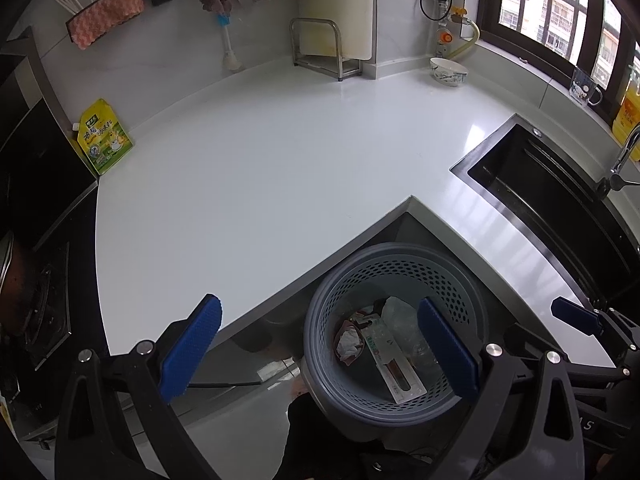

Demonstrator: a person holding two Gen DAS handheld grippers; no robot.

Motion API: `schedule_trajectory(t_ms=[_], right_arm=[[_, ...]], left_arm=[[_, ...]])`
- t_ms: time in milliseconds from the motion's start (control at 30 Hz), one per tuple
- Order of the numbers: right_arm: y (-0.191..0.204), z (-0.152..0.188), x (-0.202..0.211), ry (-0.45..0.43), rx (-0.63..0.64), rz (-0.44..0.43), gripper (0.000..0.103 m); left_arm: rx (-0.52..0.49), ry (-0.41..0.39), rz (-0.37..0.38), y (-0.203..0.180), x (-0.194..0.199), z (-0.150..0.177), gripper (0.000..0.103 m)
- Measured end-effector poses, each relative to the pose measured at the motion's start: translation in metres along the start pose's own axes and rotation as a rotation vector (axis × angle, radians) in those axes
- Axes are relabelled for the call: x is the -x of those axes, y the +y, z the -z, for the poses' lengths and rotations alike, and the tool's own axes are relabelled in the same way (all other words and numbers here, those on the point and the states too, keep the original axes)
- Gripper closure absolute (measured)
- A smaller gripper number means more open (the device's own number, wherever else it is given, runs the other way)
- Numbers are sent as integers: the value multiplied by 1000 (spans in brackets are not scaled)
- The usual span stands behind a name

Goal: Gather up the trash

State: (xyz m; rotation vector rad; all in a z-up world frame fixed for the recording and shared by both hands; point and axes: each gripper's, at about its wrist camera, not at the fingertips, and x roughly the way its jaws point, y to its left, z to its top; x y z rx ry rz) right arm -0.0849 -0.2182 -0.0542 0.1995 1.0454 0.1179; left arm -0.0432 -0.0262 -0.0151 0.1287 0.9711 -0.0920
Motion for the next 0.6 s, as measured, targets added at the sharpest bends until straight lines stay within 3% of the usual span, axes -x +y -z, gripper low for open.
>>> schedule_trajectory(t_ms=[600], right_arm=[[0, -2, -1, 4, 0, -3, 28]], left_arm=[[2, 19, -1, 0, -4, 2, 6]])
